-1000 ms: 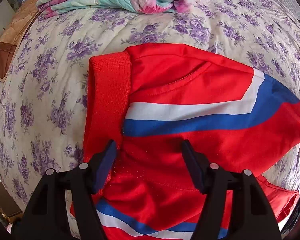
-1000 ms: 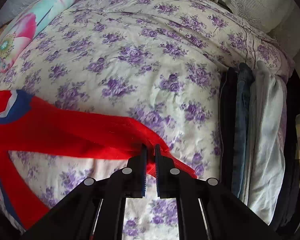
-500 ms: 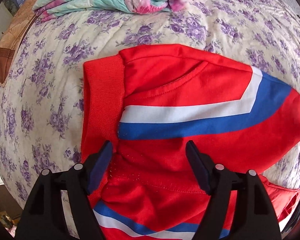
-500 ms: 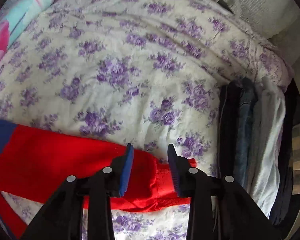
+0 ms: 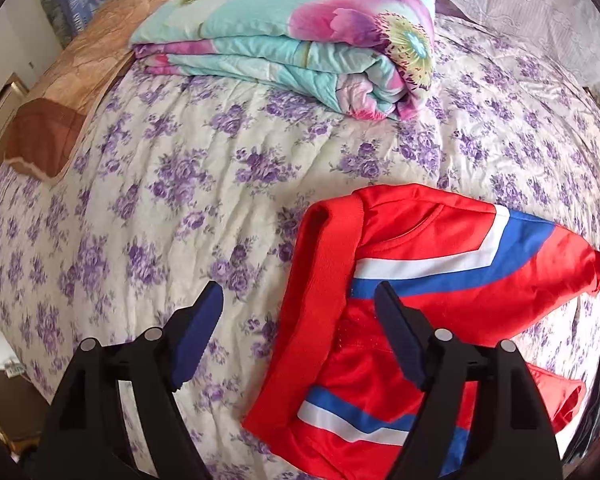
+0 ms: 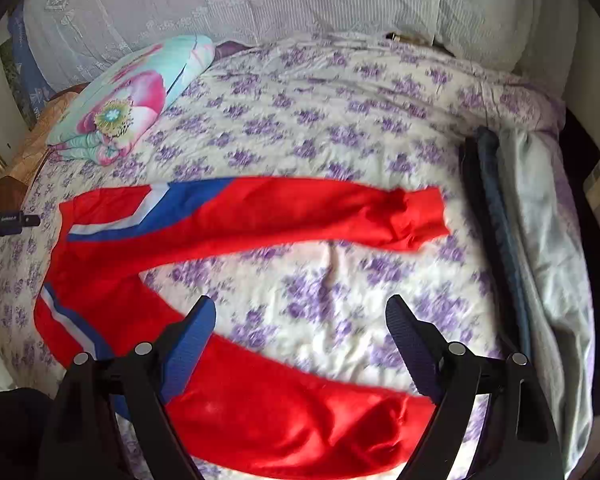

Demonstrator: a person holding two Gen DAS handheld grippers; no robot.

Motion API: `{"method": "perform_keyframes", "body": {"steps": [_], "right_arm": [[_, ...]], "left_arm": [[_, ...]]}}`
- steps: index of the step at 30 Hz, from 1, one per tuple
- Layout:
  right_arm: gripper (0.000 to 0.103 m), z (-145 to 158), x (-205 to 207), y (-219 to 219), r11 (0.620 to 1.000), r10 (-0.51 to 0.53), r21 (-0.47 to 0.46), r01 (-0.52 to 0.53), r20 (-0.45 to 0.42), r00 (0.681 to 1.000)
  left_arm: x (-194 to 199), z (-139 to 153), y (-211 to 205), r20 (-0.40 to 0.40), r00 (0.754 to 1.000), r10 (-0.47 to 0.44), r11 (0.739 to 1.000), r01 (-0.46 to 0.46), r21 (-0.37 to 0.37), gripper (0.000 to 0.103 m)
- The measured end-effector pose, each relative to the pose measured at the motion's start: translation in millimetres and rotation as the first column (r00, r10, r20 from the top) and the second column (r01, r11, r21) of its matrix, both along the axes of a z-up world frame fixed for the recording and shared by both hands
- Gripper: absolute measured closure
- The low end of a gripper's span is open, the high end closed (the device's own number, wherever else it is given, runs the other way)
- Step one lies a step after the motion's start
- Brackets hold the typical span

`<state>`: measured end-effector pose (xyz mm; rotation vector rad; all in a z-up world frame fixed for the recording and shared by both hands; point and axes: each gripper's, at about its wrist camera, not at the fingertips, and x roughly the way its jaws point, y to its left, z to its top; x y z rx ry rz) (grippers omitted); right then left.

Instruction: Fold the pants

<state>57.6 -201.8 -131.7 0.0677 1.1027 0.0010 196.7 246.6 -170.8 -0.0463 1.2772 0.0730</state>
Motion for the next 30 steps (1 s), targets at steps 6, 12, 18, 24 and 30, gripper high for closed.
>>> {"method": "perform_keyframes", "body": {"steps": [6, 12, 18, 24, 30], "right_arm": [[0.016, -34.7, -1.9, 46.0, 0.995, 0.1, 0.021, -0.098, -0.158, 0.982], [0.016, -31.7, 10.7, 60.4, 0.994, 0.108, -0.01, -0.111, -0.15, 0.983], [0.016, -44.3, 35.6, 63.4, 0.989, 0.132, -0.037, -0.141, -0.192, 0.972], [0.016, -12.3, 120.4, 100.0, 0.926, 0.368, -0.063, -0.372, -0.073, 0.927], [0.015, -53.7, 220.9, 173.9, 0.729, 0.659, -0.076, -0.68, -0.191, 0.728]], "left_arm": [[54.3, -21.8, -17.4, -0.067, 0.955, -0.29, 0.957, 0.289, -0.031, 0.025], [103.6, -68.4, -35.0, -0.202, 0.886, -0.417, 0.909, 0.404, -0.103, 0.015], [114.5, -89.4, -49.8, -0.215, 0.842, -0.494, 0.868, 0.465, -0.173, 0.077], [100.0, -72.4, -54.2, -0.169, 0.823, -0.542, 0.84, 0.526, -0.133, 0.082], [96.5, -60.7, -53.5, -0.145, 0.832, -0.535, 0.845, 0.523, -0.113, 0.082]]}}
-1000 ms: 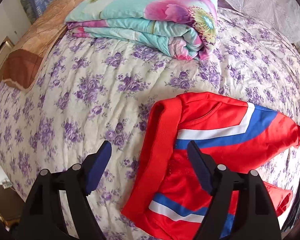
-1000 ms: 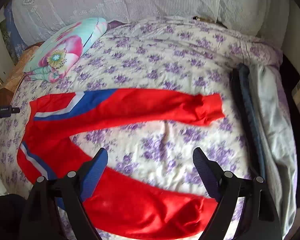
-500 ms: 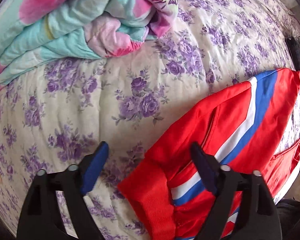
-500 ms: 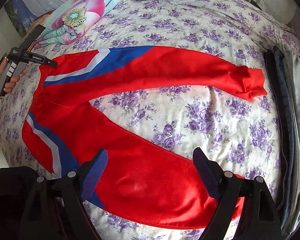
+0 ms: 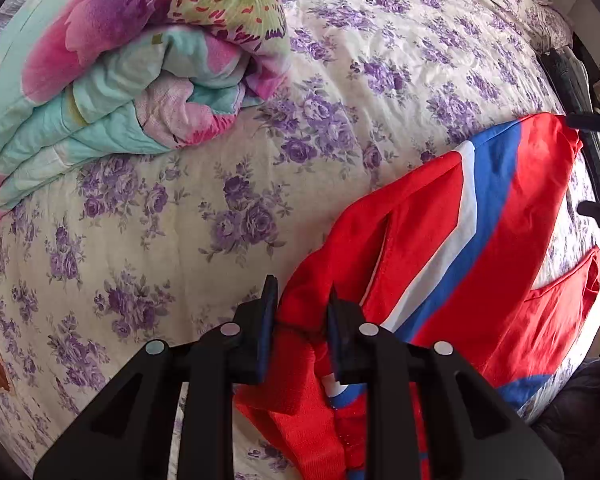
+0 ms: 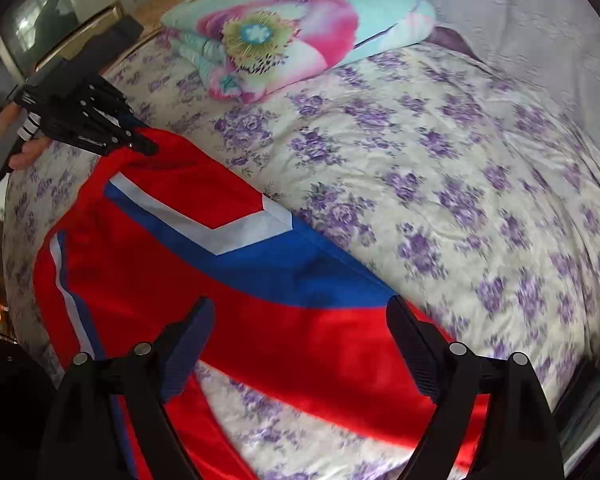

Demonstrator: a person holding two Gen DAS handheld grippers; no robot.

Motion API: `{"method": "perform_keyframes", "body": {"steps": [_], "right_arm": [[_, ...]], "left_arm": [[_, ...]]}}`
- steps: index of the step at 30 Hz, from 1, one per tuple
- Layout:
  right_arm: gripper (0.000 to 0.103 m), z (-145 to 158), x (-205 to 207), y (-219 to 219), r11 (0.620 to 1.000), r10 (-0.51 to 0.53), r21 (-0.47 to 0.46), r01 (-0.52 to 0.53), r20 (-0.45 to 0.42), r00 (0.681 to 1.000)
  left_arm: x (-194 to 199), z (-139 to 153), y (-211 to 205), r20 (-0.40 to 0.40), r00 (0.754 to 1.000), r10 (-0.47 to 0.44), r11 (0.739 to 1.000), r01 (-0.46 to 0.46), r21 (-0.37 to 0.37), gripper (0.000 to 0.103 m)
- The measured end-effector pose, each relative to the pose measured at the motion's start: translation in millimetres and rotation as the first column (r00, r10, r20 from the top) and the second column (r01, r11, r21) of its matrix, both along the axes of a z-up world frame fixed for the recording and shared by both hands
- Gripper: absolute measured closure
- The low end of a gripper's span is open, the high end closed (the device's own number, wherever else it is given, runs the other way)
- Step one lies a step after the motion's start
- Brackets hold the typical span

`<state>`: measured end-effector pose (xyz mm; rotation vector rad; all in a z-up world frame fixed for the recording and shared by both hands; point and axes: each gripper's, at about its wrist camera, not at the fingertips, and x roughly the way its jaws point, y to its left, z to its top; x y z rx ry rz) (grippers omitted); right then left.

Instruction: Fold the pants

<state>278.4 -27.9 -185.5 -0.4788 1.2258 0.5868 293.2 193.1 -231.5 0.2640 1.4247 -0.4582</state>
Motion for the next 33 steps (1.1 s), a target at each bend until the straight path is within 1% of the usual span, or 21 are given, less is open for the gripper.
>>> {"method": "perform_keyframes", "body": {"steps": [2, 5, 7, 8, 9, 10, 11, 12, 14, 16, 20, 23, 28, 31, 33], "right_arm": [[0.015, -21.5, 27.0, 18.1, 0.999, 0.051, 0.001, -0.051, -0.083, 0.995], [0.015, -49.7, 51.6, 36.8, 0.995, 0.098, 0.01, -0.098, -0.169, 0.981], [0.015, -63.6, 60.9, 45.1, 0.992, 0.122, 0.006, -0.123, -0.188, 0.975], [0.018, -69.6, 63.8, 47.7, 0.991, 0.136, 0.013, -0.136, -0.206, 0.969], [0.027, -75.1, 65.9, 49.1, 0.989, 0.148, 0.029, -0.145, -0.237, 0.96], [0.067, -79.1, 67.5, 49.5, 0.988, 0.156, 0.047, -0.148, -0.271, 0.95], [0.096, -80.2, 69.2, 48.2, 0.987, 0.155, 0.076, -0.138, -0.305, 0.94], [0.099, -78.8, 69.0, 46.2, 0.986, 0.158, 0.109, -0.128, -0.333, 0.93], [0.099, -71.4, 65.2, 43.2, 0.983, 0.173, 0.122, -0.141, -0.319, 0.932], [0.099, -60.2, 62.8, 40.1, 0.983, 0.162, 0.133, -0.127, -0.303, 0.939], [0.099, -33.8, 47.6, 40.6, 0.983, 0.148, 0.139, -0.117, -0.234, 0.961], [0.099, -20.3, 31.4, 39.0, 0.985, 0.124, 0.141, -0.097, -0.198, 0.972], [0.099, -4.8, 13.6, 32.7, 0.992, 0.078, 0.112, -0.063, -0.131, 0.988], [0.099, 7.9, -1.7, 29.4, 0.993, 0.055, 0.113, -0.042, -0.113, 0.992], [0.099, 18.9, -20.8, 30.6, 0.991, 0.046, 0.129, -0.032, -0.106, 0.993]], "left_arm": [[1.3, -0.1, 2.2, 0.008, 1.0, 0.015, 1.0, -0.015, -0.01, 0.082], [2.5, -0.1, 5.6, 0.009, 0.999, 0.04, 0.998, -0.04, -0.04, 0.082], [0.8, 1.7, 8.4, 0.012, 0.999, 0.047, 0.997, -0.046, -0.057, 0.082], [0.2, 2.3, 9.9, 0.012, 0.999, 0.05, 0.997, -0.049, -0.063, 0.082], [-0.5, 2.6, 9.9, 0.012, 0.999, 0.051, 0.997, -0.05, -0.066, 0.082], [0.0, 2.7, 9.9, 0.012, 0.999, 0.051, 0.996, -0.05, -0.068, 0.082], [0.6, 2.2, 9.4, 0.011, 0.999, 0.05, 0.996, -0.05, -0.068, 0.082], [1.4, 1.7, 9.5, 0.011, 0.999, 0.05, 0.997, -0.049, -0.063, 0.082], [2.1, 2.0, 12.4, 0.014, 0.999, 0.048, 0.997, -0.047, -0.054, 0.082], [2.6, 2.2, 14.4, 0.014, 0.998, 0.057, 0.997, -0.056, -0.056, 0.082], [0.5, 7.8, 14.9, 0.023, 0.997, 0.068, 0.996, -0.066, -0.052, 0.082], [-5.6, 17.7, 13.0, 0.035, 0.997, 0.064, 0.996, -0.062, -0.057, 0.082], [-23.8, 39.1, 12.4, 0.071, 0.996, 0.06, 0.997, -0.057, -0.046, 0.082], [-36.9, 51.7, 9.9, 0.092, 0.994, 0.056, 0.998, -0.053, -0.034, 0.082], [-49.8, 59.3, 9.7, 0.106, 0.993, 0.052, 0.998, -0.049, -0.027, 0.082]]}}
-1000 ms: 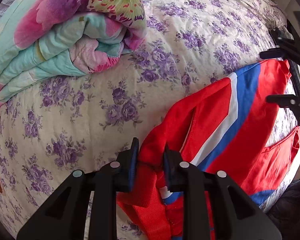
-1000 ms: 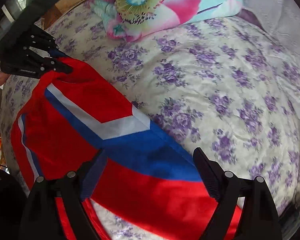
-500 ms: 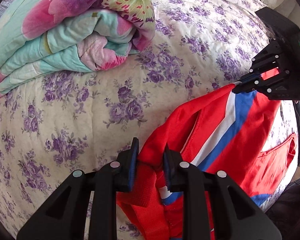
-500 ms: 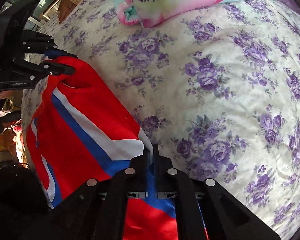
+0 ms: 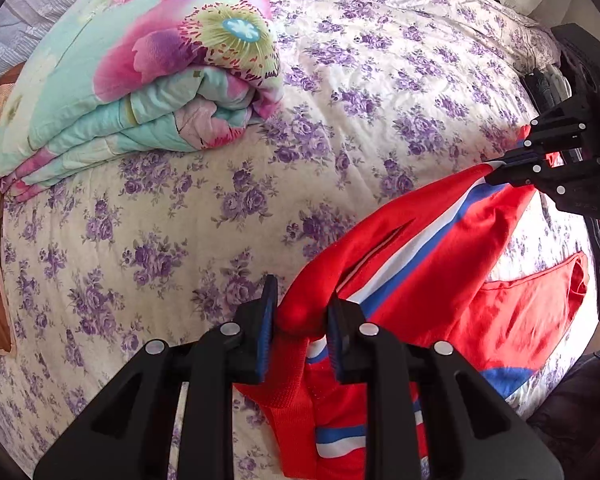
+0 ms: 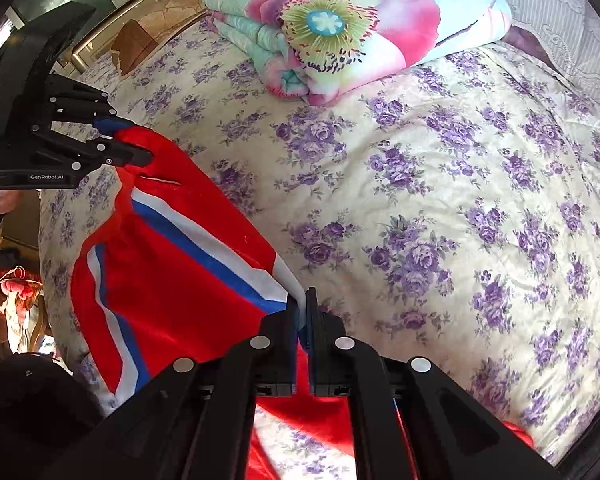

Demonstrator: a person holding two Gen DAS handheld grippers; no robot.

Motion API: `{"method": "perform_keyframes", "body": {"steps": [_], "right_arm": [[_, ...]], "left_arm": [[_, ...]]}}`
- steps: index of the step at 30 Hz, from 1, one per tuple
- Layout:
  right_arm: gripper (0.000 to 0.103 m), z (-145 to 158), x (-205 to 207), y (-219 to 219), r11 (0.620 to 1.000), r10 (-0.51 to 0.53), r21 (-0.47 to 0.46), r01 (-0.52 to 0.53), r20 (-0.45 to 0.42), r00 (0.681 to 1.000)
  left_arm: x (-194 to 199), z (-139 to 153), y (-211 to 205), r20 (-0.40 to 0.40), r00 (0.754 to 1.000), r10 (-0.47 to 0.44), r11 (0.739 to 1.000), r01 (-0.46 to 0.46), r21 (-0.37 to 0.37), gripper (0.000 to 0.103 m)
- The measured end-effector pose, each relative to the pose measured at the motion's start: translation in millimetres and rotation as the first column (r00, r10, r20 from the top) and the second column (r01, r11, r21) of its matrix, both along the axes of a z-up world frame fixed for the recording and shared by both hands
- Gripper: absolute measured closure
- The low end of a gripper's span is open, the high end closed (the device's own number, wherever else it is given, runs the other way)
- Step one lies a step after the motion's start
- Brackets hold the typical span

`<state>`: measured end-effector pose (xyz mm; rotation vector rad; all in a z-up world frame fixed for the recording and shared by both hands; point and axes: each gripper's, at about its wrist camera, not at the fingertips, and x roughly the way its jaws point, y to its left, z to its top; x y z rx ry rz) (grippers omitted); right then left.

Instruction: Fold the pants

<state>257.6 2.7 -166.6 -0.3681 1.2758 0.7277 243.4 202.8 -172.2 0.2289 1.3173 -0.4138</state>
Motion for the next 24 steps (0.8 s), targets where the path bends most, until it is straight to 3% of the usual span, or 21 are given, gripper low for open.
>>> {"method": "perform_keyframes", "body": {"steps": [7, 13, 18, 24], "right_arm": [[0.099, 14.4, -108.7, 15.0, 0.998, 0.048, 0.037, -0.047, -0.03, 0.998], [0.099, -20.3, -195.2, 37.9, 0.999, 0.023, 0.037, -0.019, -0.11, 0.994], [0.099, -51.7, -223.2, 37.5, 0.997, -0.059, 0.046, 0.068, -0.178, 0.982], [0.098, -64.5, -226.3, 32.8, 0.994, -0.073, 0.067, 0.089, -0.215, 0.974]], "left_arm": [[-78.9, 5.0, 18.4, 0.001, 1.0, -0.01, 1.0, 0.01, -0.004, 0.082], [-143.7, -17.2, 34.3, -0.043, 0.999, -0.011, 1.0, 0.011, 0.007, 0.082], [-168.8, -42.7, 37.9, -0.078, 0.997, 0.003, 1.0, -0.003, 0.003, 0.082], [-170.3, -49.8, 38.9, -0.072, 0.997, 0.02, 1.0, -0.021, -0.016, 0.08]]}}
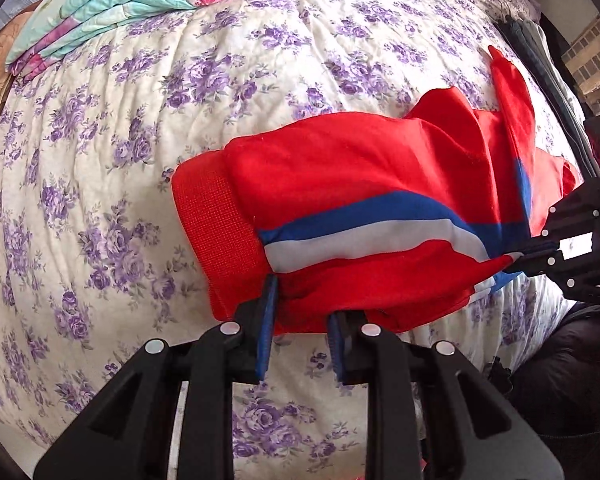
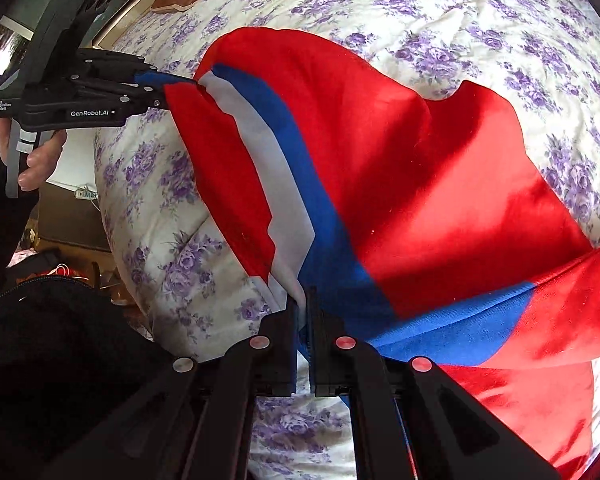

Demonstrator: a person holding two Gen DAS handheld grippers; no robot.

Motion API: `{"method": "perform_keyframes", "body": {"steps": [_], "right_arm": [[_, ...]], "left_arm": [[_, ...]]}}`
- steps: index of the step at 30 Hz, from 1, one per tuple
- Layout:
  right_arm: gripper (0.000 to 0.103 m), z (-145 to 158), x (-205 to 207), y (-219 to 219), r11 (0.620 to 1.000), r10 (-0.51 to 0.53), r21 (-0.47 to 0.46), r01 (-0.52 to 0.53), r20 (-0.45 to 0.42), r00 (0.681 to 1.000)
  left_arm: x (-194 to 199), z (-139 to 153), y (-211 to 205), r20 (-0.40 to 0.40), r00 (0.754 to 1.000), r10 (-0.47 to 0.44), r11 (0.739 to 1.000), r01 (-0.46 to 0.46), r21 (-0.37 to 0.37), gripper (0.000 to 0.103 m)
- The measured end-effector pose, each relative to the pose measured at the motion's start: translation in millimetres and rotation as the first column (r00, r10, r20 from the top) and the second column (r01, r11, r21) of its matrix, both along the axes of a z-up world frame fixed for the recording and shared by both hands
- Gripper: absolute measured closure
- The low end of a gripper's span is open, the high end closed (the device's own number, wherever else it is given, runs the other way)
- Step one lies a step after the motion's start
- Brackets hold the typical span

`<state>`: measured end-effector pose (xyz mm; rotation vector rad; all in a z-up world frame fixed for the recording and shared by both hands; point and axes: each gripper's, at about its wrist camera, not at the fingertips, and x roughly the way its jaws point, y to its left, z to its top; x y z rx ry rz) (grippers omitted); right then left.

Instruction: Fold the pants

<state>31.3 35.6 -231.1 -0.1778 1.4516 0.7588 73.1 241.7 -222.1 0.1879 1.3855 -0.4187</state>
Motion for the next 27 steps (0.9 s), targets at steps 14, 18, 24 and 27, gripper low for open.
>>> {"method": "perform_keyframes", "body": {"steps": [14, 18, 24, 27], "right_arm": [[0.1, -35.9, 2.7, -0.2, 0.994, -0.096, -0.055, 0.092, -0.075, 0.993], [0.097, -34.3, 0.8, 5.2, 0.994, -0.093, -0.061, 0.09, -0.047, 0.995], [0.061, -22.1, -13.7, 10.4, 0.993, -0.078, -0.087, 0.078, -0.004, 0.997], [0.048, -1.6, -23.4, -7.6, 0.996, -0.061, -0.06, 0.061, 0.015, 0.998]], "left_arm": [[-58.5, 62.2, 37.2, 0.064, 0.978, 0.2, 0.966, -0.186, -0.18, 0.033], [-56.6, 88.5, -7.3, 0.122, 0.968, 0.217, 0.952, -0.183, -0.245, 0.033], [-40.1, 20.8, -84.8, -0.041, 0.975, 0.216, 0.964, -0.22, -0.152, 0.056], [-37.7, -36.1, -83.9, -0.207, 0.925, 0.319, 0.948, -0.314, 0.059, 0.09]]}}
